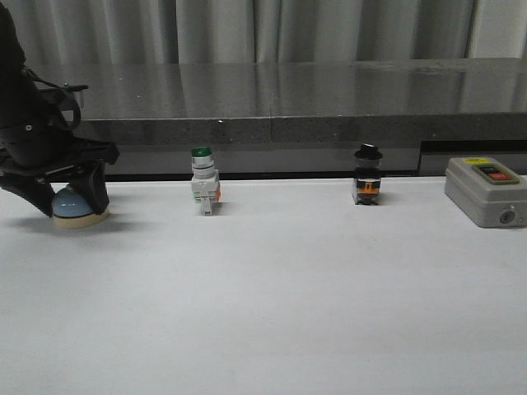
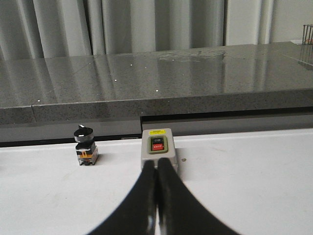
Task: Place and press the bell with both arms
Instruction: 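Lift the blue bell with the left gripper and carry it toward the table centre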
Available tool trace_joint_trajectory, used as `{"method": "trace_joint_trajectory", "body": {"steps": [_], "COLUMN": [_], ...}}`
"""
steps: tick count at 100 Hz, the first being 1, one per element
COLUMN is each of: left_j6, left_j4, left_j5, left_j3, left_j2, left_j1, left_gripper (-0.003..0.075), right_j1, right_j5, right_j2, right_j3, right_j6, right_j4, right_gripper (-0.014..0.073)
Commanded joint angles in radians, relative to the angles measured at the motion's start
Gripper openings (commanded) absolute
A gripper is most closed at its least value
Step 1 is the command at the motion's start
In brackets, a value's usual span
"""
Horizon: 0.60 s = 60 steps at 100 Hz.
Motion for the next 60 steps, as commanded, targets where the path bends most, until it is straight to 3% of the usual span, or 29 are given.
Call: {"method": "trace_joint_trajectory", "body": {"steps": [1, 31, 60], "left_j6": [-0.002, 0.000, 0.000], "left_j4": [-0.011, -0.010, -0.010], "left_j5": [-0.021, -0.012, 0.018], "left_j3": [-0.028, -0.028, -0.028], "left_j2": [-0.092, -0.263, -0.337], "left_j1": [-0.006, -0.043, -0.211], "left_gripper": [0.0364, 0.0364, 0.0364], "right_j1": [-0.005, -0.005, -0.005], "right_j5": [-0.086, -0.086, -0.086], "right_j2": [-0.018, -0.018, -0.018], "right_j3": [-0.014, -0.014, -0.014], "right_j6": [-0.002, -0.002, -0.002], "right_j4": [-0.005, -0.005, -0.005], "right_gripper": [-0.0060, -0.0060, -0.0060]}}
